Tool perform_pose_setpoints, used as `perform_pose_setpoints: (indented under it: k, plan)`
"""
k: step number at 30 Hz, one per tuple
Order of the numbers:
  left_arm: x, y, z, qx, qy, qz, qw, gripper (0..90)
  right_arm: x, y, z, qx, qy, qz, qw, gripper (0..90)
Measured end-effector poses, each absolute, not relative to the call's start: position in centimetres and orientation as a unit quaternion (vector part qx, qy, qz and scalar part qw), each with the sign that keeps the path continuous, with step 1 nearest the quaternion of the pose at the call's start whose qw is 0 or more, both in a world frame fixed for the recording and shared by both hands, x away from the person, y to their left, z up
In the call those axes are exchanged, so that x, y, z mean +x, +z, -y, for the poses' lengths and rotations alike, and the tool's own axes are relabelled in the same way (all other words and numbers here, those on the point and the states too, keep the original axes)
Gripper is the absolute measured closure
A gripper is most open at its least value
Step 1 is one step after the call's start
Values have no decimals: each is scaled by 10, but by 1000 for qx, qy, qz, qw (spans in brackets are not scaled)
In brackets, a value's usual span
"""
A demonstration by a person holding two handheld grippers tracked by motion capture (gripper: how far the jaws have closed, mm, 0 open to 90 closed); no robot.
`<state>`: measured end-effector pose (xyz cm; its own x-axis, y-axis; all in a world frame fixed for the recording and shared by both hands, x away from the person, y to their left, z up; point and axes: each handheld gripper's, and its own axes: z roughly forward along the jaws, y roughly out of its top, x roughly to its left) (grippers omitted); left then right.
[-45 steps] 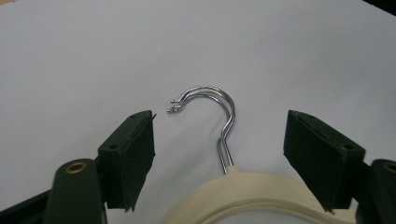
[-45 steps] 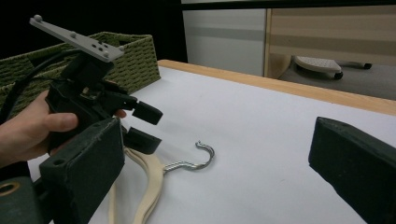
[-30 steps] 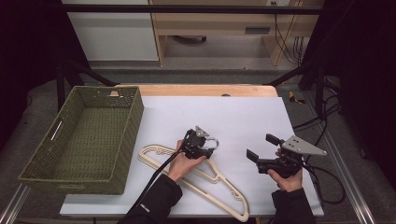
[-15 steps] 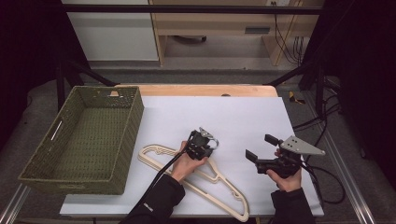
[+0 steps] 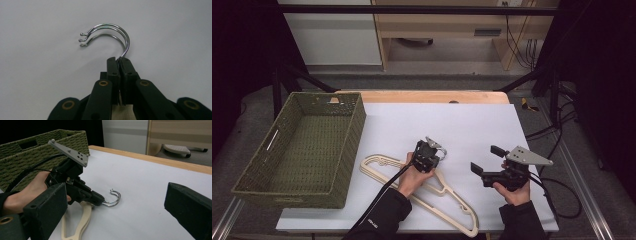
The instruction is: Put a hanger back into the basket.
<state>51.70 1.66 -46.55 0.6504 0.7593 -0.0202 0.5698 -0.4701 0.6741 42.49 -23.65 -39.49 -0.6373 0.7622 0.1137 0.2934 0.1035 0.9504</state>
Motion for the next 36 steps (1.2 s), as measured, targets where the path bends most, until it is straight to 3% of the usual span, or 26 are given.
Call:
perform_pose_setpoints:
  k: [15,25,36]
  plan:
    - [504,-450,-23,842,162,-376,352,877,426,-398,231,363,556,-721,198,73]
    - [485,-429,-33,833,184,-357,380,883,430,-407,205,353,551,-740,160,101]
    - [471,-415,-41,828,187,-345,400,884,439,-427,172,348,532,-764,110,203]
